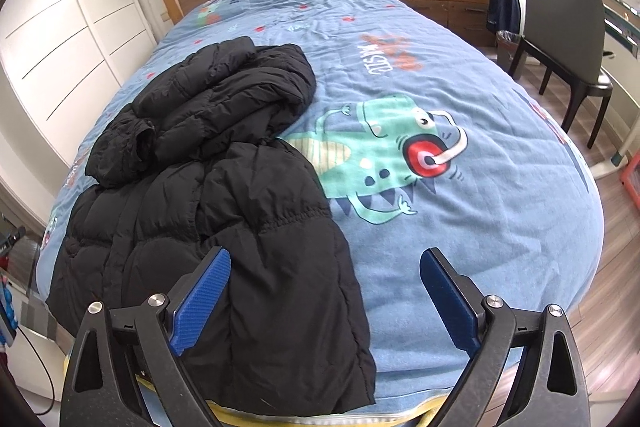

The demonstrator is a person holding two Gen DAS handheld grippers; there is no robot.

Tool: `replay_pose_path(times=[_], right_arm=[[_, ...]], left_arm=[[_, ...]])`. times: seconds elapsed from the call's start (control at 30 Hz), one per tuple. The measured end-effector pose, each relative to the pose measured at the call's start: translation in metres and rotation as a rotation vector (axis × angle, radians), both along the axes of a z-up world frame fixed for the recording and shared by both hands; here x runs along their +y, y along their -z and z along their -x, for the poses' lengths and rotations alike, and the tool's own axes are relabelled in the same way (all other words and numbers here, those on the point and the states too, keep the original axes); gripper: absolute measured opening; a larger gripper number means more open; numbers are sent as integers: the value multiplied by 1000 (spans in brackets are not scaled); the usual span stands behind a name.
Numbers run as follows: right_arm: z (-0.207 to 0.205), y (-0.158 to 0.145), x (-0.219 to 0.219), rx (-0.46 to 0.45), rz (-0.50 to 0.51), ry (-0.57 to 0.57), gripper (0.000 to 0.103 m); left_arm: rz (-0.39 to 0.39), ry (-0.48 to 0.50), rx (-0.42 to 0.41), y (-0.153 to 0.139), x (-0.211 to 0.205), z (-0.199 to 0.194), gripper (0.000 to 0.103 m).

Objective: Fold large clothes

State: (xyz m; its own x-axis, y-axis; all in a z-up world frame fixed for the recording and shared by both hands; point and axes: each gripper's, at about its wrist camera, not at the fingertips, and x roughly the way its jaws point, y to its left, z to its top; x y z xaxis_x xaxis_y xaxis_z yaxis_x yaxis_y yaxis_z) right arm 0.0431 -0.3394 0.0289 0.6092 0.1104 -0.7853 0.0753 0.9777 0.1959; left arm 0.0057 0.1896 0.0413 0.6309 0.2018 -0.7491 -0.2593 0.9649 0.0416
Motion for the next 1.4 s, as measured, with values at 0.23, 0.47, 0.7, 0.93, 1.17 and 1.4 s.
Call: replay_pose_path(times=[0.23, 0.47, 0.7, 0.93, 1.17, 1.4], right_arm=[[-6, 28, -12, 63, -91, 12, 95], [-16, 55, 14, 145, -152, -98, 95], [-21, 78, 29, 221, -183, -168, 95], [-25, 88, 33, 241, -204, -197, 96], [-21, 95, -2, 239, -231, -103, 96], [-17, 125, -14, 308, -425, -104, 97]], left_arm=[[344, 0, 79, 57, 69, 14, 80], [604, 57, 136, 114, 88, 12, 80], [874, 113, 161, 158, 92, 12, 80], [921, 146, 151, 160, 87, 14, 80], [924, 65, 149, 167, 107, 9, 80], [1018, 114, 152, 181, 89, 12, 80]])
